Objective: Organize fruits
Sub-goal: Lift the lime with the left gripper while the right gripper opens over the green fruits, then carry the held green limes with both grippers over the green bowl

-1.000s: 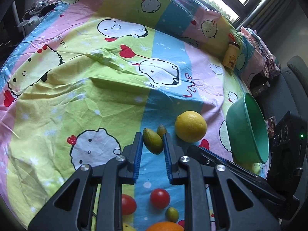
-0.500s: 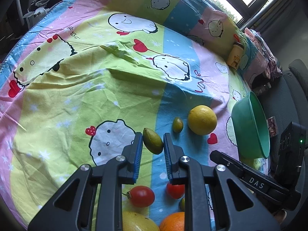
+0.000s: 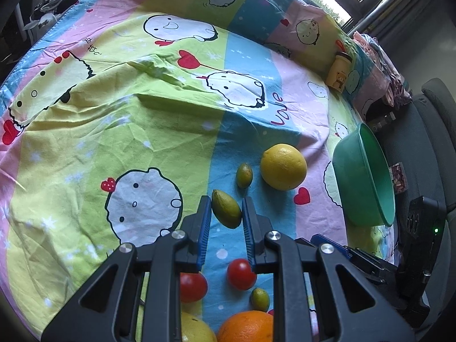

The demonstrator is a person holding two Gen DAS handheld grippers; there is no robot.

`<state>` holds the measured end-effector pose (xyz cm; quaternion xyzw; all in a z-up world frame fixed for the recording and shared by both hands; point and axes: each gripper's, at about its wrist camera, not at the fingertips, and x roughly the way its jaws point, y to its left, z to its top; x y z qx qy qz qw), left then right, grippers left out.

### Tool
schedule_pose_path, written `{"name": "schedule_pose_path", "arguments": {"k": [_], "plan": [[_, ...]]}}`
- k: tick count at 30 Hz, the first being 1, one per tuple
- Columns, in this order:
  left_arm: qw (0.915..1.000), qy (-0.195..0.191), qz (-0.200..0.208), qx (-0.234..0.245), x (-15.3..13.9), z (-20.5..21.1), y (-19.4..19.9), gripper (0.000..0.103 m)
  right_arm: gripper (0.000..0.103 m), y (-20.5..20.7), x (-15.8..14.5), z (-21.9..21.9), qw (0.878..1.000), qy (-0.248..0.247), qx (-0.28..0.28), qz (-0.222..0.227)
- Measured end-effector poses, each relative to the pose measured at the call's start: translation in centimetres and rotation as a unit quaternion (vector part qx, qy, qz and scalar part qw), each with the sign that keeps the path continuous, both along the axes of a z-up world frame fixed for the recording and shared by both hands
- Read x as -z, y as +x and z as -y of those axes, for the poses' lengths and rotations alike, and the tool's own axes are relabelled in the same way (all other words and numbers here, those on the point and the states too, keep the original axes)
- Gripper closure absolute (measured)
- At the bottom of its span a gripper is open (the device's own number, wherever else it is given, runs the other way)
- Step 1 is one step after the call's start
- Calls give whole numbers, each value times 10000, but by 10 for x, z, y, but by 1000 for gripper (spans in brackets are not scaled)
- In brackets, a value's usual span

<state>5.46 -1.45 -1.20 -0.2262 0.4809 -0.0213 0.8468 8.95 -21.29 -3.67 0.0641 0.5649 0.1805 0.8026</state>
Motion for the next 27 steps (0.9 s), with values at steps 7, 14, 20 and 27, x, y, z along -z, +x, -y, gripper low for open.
{"name": "schedule_pose_path", "arguments": {"k": [7, 14, 20, 27], "plan": [[10000, -37, -8, 69, 0, 3, 2, 82, 61, -3, 8, -6, 9992, -358, -153, 100], [9999, -34, -2, 142, 0, 7, 2, 82, 75, -1, 8, -5, 9989, -388, -140, 218], [9996, -120, 88, 231, -5, 11, -1, 82, 75, 0, 2, -4, 9995, -153, -70, 265], [9992, -110, 227, 304, -15, 19, -4, 82, 75, 3, -16, 11, 9982, 365, 205, 423]]}}
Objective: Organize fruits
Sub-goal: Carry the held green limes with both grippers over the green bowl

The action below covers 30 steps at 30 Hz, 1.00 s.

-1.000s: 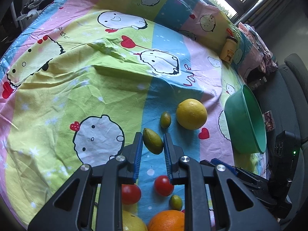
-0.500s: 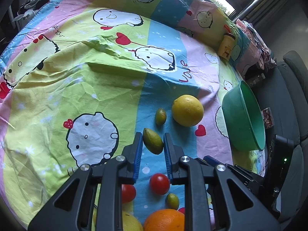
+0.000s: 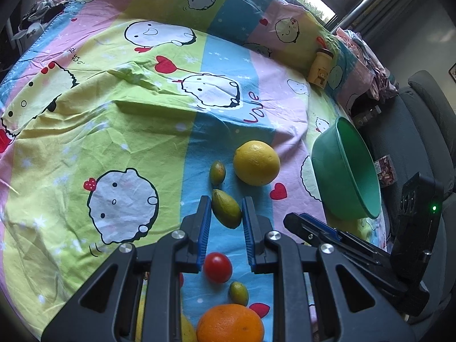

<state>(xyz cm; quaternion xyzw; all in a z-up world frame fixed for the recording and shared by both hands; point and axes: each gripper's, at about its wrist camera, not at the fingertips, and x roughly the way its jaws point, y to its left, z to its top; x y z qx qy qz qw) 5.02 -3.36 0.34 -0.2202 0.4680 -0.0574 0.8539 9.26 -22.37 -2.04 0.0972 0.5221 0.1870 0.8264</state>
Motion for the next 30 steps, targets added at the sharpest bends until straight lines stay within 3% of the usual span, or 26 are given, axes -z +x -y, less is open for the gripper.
{"name": "schedule_pose_path", "arguments": {"k": [9, 14, 30], "plan": [[9990, 126, 310, 305, -18, 28, -5, 82, 75, 1, -30, 26, 9967, 664, 253, 381], [9971, 382, 459, 475, -26, 50, -5, 82, 75, 0, -40, 40, 9936, 909, 359, 560], [9847, 570, 954, 1344, -47, 123, 13, 82, 75, -1, -58, 113, 9768, 1462, 1200, 1002]]}}
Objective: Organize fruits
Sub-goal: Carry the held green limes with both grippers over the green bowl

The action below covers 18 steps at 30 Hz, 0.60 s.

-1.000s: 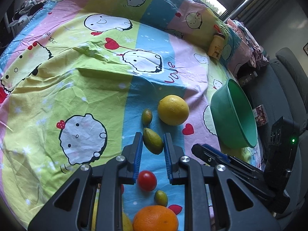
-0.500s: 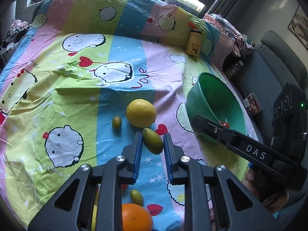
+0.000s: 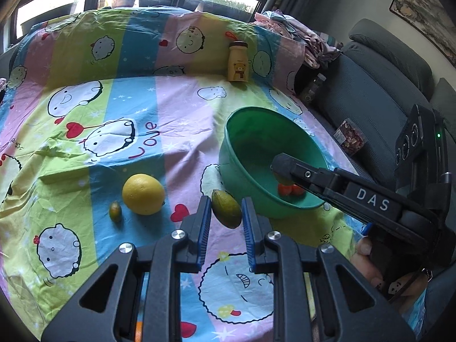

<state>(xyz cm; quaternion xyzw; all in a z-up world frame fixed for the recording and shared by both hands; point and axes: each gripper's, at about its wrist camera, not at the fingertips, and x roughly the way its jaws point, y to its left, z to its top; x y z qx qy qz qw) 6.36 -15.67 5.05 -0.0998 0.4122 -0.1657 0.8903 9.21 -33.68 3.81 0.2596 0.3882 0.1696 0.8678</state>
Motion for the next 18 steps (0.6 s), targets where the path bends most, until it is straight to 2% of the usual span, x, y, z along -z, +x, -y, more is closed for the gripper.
{"name": "schedule_pose_path", "arguments": {"k": [5, 13, 18], "plan": [[9996, -98, 50, 245, -5, 19, 13, 82, 75, 2, 1, 17, 9994, -41, 339, -26], [9982, -236, 41, 542, -8, 45, 30, 82, 75, 5, 7, 44, 9977, 186, 647, -121], [9962, -412, -81, 760, -7, 57, 42, 82, 75, 9, 11, 57, 9961, 217, 829, -197]]}}
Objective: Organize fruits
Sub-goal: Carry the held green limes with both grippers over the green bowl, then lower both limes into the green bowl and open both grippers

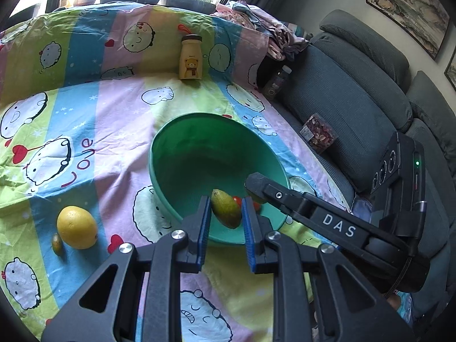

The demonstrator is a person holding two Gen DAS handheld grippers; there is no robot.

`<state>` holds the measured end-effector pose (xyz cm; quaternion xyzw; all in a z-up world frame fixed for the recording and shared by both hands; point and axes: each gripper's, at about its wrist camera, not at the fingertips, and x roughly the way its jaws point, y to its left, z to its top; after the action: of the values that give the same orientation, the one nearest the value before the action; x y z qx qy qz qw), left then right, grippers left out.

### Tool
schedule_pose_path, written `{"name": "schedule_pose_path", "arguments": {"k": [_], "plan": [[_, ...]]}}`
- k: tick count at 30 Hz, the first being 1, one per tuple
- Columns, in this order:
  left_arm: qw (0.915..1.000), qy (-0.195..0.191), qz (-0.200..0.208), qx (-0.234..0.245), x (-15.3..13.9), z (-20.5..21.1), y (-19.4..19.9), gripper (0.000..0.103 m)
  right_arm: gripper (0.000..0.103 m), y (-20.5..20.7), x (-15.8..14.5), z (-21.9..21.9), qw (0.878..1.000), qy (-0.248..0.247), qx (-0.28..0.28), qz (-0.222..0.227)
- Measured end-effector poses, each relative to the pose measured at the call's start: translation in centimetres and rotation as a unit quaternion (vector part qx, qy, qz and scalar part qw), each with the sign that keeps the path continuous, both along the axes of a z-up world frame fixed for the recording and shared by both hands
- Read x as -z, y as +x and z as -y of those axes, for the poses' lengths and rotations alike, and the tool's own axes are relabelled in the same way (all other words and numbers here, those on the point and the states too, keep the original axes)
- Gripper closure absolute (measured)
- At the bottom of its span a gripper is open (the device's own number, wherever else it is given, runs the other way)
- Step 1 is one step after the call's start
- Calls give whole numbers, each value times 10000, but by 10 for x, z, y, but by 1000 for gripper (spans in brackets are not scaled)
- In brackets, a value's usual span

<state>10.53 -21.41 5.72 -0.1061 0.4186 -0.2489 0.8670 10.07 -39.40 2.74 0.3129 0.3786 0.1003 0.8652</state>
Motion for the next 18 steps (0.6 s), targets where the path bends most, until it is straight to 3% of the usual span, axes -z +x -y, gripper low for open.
{"name": "schedule_pose_path", "arguments": {"k": [18], "plan": [[9988, 284, -292, 277, 27, 37, 14, 82, 74, 4, 19, 28, 9985, 154, 296, -439]]}}
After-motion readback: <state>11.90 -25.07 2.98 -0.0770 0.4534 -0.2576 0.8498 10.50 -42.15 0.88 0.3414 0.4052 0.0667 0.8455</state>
